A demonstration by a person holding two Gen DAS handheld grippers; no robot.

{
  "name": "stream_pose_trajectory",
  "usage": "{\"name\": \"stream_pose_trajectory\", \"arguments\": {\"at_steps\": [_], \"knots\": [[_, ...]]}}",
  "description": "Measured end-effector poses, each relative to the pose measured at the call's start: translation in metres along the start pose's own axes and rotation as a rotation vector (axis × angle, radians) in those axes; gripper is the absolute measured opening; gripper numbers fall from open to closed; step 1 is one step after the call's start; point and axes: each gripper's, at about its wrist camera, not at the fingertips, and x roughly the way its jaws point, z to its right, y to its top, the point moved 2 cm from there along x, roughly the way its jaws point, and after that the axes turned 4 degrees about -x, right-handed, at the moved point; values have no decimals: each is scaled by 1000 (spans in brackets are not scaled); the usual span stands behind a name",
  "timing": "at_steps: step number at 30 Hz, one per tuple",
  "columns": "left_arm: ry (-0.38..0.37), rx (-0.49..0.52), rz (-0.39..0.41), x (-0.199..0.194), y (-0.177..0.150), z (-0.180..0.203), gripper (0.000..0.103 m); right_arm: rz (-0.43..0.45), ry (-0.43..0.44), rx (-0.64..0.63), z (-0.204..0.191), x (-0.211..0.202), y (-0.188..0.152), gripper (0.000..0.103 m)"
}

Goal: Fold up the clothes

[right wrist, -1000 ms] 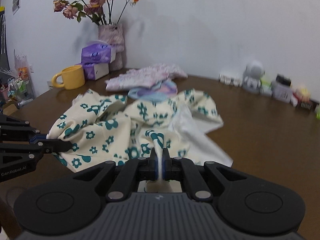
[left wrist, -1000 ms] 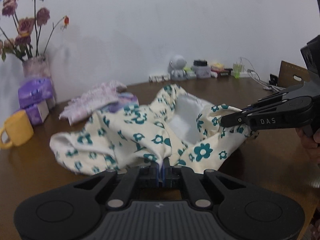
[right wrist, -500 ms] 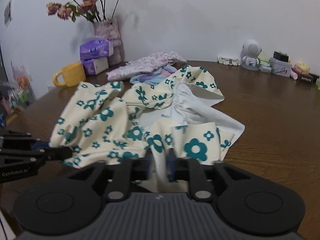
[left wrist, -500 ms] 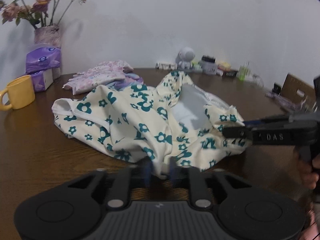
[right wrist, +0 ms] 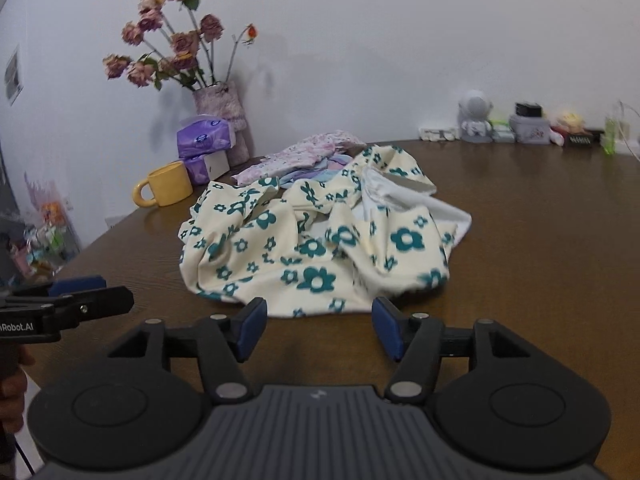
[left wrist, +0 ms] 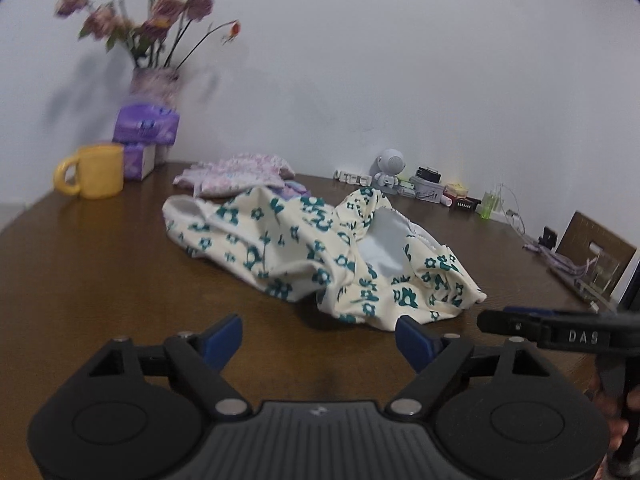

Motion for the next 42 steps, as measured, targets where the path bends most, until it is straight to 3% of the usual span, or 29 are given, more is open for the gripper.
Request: {"name": "stream_pose_trajectory", "arguments": {"at_steps": [7, 21, 29, 35, 42], "knots": [[-7, -30, -17, 5, 8, -6, 83, -17, -37, 23, 2, -6, -6, 61], [-30, -2, -5, 34, 48, -4, 83, 28, -58, -33, 7, 14, 29, 61], [-30, 17, -78, 95, 90, -7, 83, 2, -61, -134, 9, 49, 54, 61], [20, -3, -139, 144, 105, -18, 82, -38, -84, -180, 11, 83, 63, 61], [-5, -61, -172, 172, 110, -26, 58, -101, -82, -185, 18, 114, 59, 52]]}}
